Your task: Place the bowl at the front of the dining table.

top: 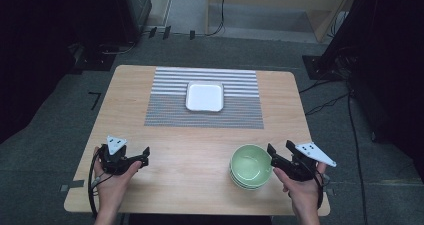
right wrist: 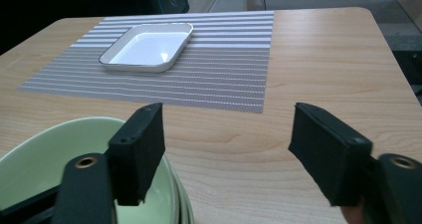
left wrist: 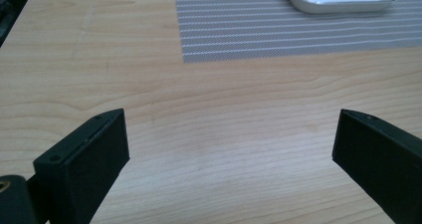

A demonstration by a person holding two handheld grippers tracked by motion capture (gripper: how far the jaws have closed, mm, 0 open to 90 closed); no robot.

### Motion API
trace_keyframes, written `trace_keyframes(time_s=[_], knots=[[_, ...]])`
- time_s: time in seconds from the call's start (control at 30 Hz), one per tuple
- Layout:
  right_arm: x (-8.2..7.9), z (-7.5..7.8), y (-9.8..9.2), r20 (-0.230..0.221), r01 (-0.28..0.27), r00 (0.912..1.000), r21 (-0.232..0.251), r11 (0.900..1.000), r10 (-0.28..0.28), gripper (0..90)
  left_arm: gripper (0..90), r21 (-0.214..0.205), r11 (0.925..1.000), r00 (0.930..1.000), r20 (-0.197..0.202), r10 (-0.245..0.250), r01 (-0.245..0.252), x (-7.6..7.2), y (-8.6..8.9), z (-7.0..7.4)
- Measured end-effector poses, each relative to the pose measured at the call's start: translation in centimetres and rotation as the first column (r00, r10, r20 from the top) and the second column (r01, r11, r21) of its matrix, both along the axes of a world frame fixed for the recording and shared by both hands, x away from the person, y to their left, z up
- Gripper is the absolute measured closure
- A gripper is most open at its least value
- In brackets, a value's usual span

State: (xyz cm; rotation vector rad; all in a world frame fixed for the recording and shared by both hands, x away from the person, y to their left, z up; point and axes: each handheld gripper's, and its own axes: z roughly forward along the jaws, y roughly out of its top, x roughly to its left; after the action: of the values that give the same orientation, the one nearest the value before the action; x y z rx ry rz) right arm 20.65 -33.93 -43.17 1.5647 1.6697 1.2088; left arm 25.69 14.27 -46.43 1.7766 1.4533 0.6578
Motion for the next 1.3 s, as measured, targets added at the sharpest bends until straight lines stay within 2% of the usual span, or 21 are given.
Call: trace_keyframes(time_s=[0.2, 0.43, 0.5, 0.6, 0.67, 0.73, 0.77, 0.8, 0.83, 0.87, 1.1, 1.2, 1.3], knots=[[-0.1, 0.1, 0.7, 0.013, -0.048, 0.9987, -0.01, 0.9988, 0.048, 36.3, 1.0, 0.0, 0.9997, 0.9994, 0.021, -0.026, 0.026, -0.4, -1.5, 1.0], [0.7, 0.3, 1.4, 0.013, -0.067, 0.9976, -0.023, 0.9975, 0.068, 38.9, 1.0, 0.001, 0.9954, 0.994, 0.053, -0.095, 0.095, -0.6, -3.9, 2.1], [1.0, 0.4, 1.4, 0.006, -0.078, 0.9969, -0.018, 0.9968, 0.078, 42.3, 1.0, -0.001, 0.9931, 0.991, 0.064, -0.117, 0.117, -0.5, -4.7, 2.4], [1.3, 0.5, 1.5, 0.006, -0.112, 0.9937, 0.022, 0.9935, 0.112, 54.2, 1.0, 0.001, 0.9886, 0.986, 0.073, -0.15, 0.15, -0.2, -6.0, 3.0], [1.7, 0.4, 1.6, -0.009, -0.153, 0.9881, 0.05, 0.987, 0.154, 56.0, 1.0, -0.006, 0.9857, 0.9826, 0.081, -0.167, 0.169, 0.0, -7.0, 3.3], [2.1, 0.2, 1.8, -0.025, -0.167, 0.9854, 0.048, 0.9848, 0.168, 58.2, 1.1, -0.011, 0.9822, 0.9788, 0.087, -0.186, 0.187, 0.2, -7.9, 3.6], [2.2, 0.2, 1.8, -0.032, -0.174, 0.9839, 0.049, 0.9835, 0.176, 59.5, 1.0, -0.015, 0.9801, 0.9765, 0.089, -0.196, 0.198, 0.4, -8.3, 3.7], [2.3, 0.2, 1.8, -0.037, -0.177, 0.9831, 0.055, 0.9827, 0.179, 64.2, 1.1, -0.023, 0.9746, 0.9712, 0.093, -0.22, 0.223, 0.6, -9.2, 3.7], [2.3, 0.2, 1.8, -0.037, -0.177, 0.9831, 0.055, 0.9827, 0.179, 64.2, 1.1, -0.023, 0.9746, 0.9712, 0.093, -0.22, 0.223, 0.6, -9.2, 3.7], [2.4, 0.2, 1.6, -0.032, -0.198, 0.979, 0.074, 0.9773, 0.201, 72.1, 1.1, -0.023, 0.9721, 0.9686, 0.094, -0.23, 0.233, 0.6, -9.7, 3.7], [1.9, 0.5, 1.4, -0.016, -0.219, 0.9753, 0.076, 0.9728, 0.22, 71.0, 1.1, -0.012, 0.9536, 0.9487, 0.106, -0.298, 0.301, 1.0, -13.0, 4.1], [1.6, 0.4, 1.3, -0.014, -0.23, 0.9727, 0.074, 0.9703, 0.232, 66.5, 1.1, -0.023, 0.9435, 0.9391, 0.108, -0.326, 0.331, 0.9, -14.1, 3.9], [1.5, 0.3, 1.3, -0.026, -0.23, 0.9725, 0.066, 0.9711, 0.232, 65.9, 1.0, -0.035, 0.9298, 0.9266, 0.104, -0.361, 0.366, 0.6, -15.3, 3.7]])
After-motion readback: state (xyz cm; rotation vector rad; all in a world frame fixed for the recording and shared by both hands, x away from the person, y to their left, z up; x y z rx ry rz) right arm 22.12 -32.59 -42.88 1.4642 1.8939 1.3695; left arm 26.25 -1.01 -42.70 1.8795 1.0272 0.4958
